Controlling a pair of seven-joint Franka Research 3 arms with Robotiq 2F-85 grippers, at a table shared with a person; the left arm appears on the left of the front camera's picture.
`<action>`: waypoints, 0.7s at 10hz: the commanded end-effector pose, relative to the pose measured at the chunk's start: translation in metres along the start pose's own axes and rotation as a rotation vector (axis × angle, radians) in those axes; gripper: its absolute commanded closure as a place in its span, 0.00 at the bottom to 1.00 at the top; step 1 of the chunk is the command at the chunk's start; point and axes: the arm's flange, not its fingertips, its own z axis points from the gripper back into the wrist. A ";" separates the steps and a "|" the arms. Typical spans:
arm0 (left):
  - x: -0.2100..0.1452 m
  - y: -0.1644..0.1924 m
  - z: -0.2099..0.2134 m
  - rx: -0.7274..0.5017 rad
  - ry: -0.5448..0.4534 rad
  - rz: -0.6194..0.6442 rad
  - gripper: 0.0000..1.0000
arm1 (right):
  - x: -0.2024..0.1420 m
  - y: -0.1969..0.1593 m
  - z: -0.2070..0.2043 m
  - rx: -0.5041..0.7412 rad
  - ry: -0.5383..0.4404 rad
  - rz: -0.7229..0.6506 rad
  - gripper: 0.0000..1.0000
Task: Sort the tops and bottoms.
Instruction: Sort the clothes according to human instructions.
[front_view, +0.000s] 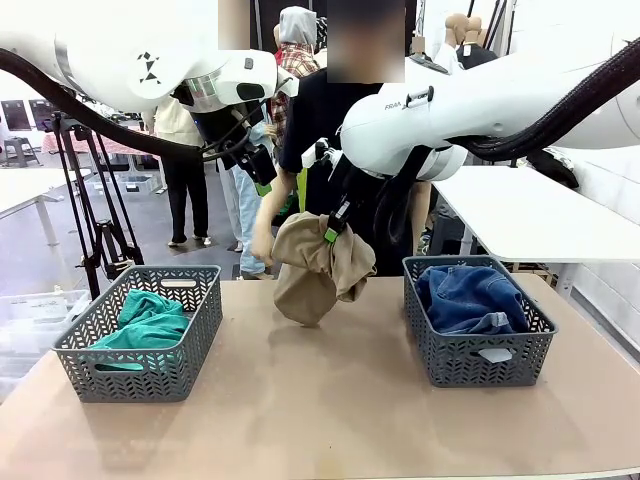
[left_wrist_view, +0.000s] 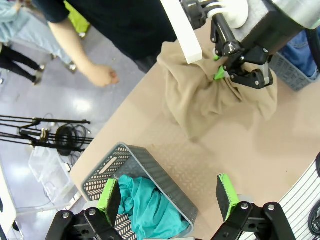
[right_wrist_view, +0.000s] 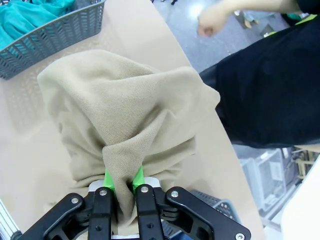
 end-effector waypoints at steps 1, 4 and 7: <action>-0.001 0.002 0.001 0.003 -0.007 0.004 0.01 | 0.001 -0.003 0.003 -0.002 -0.008 0.012 1.00; -0.001 0.002 0.001 0.003 -0.007 0.004 0.01 | 0.001 -0.003 0.003 -0.002 -0.008 0.012 1.00; -0.001 0.002 0.001 0.003 -0.007 0.004 0.01 | 0.001 -0.003 0.003 -0.002 -0.008 0.012 1.00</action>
